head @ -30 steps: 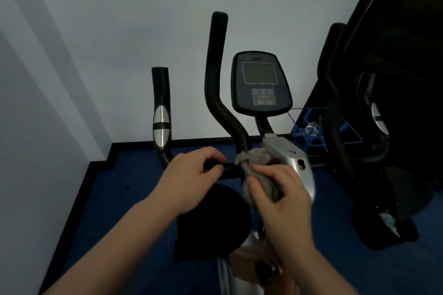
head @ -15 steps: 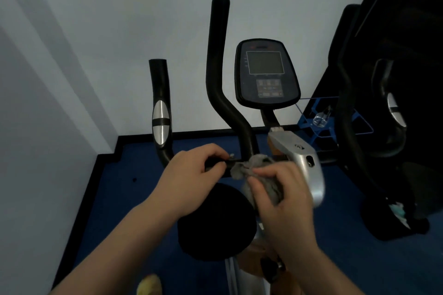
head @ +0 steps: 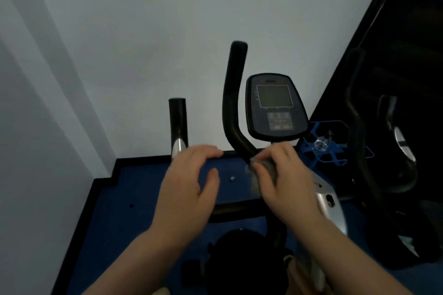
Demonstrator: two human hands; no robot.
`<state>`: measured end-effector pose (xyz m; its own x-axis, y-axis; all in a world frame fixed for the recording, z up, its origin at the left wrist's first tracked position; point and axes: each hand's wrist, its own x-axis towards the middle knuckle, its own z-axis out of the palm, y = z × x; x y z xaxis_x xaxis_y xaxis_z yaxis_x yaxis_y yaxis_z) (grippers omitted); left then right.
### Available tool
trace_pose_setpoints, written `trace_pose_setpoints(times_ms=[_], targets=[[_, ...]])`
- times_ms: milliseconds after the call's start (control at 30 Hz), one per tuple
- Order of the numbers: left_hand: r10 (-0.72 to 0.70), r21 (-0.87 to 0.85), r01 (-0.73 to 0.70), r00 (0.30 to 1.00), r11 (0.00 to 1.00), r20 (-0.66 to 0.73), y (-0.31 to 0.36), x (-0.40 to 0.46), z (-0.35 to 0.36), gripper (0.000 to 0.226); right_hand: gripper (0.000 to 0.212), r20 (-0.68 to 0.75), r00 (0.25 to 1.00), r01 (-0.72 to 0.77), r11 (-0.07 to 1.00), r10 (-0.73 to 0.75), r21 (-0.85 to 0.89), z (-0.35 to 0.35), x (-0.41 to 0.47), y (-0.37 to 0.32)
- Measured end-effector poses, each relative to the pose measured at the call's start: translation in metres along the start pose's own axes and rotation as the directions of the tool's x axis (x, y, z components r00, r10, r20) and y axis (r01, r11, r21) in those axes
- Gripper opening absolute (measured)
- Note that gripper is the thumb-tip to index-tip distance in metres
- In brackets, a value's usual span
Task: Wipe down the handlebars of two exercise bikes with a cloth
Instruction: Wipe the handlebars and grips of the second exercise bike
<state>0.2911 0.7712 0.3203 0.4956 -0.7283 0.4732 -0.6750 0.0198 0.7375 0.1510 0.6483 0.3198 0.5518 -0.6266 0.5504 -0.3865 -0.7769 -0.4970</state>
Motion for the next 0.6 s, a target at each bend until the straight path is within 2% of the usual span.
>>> trace_pose_setpoints(times_ms=[100, 200, 267, 367, 433, 533, 600], targets=[[0.057, 0.077, -0.051, 0.994, 0.996, -0.089, -0.006, 0.039, -0.017, 0.03, 0.005, 0.021, 0.995, 0.101, 0.994, -0.1, -0.045, 0.021, 0.054, -0.019], [0.082, 0.138, -0.062, 0.986, 0.988, -0.147, -0.013, 0.078, -0.028, 0.032, 0.006, 0.001, 0.999, 0.055, 0.998, -0.055, 0.028, 0.034, 0.08, -0.028], [0.042, 0.153, -0.021, 0.99, 0.988, -0.132, -0.021, 0.099, -0.03, 0.033, 0.008, 0.002, 1.0, 0.026, 0.997, -0.026, 0.073, 0.032, 0.071, -0.021], [-0.025, 0.122, 0.035, 0.997, 0.992, -0.077, -0.031, 0.111, -0.022, 0.033, 0.023, 0.069, 0.995, 0.063, 0.995, -0.068, 0.077, 0.025, 0.054, -0.013], [-0.034, 0.148, 0.041, 0.998, 0.988, -0.05, -0.036, 0.11, -0.014, 0.032, 0.021, 0.074, 0.994, 0.08, 0.994, -0.085, 0.073, 0.032, 0.066, -0.014], [-0.034, 0.164, 0.047, 0.996, 0.985, -0.081, -0.037, 0.111, -0.011, 0.031, 0.011, -0.022, 0.998, 0.068, 0.996, -0.067, 0.059, 0.046, 0.099, -0.025], [-0.036, 0.15, 0.048, 0.996, 0.987, -0.082, -0.038, 0.113, -0.016, 0.031, 0.009, -0.098, 0.995, -0.001, 0.998, 0.007, 0.067, 0.047, 0.116, -0.027]])
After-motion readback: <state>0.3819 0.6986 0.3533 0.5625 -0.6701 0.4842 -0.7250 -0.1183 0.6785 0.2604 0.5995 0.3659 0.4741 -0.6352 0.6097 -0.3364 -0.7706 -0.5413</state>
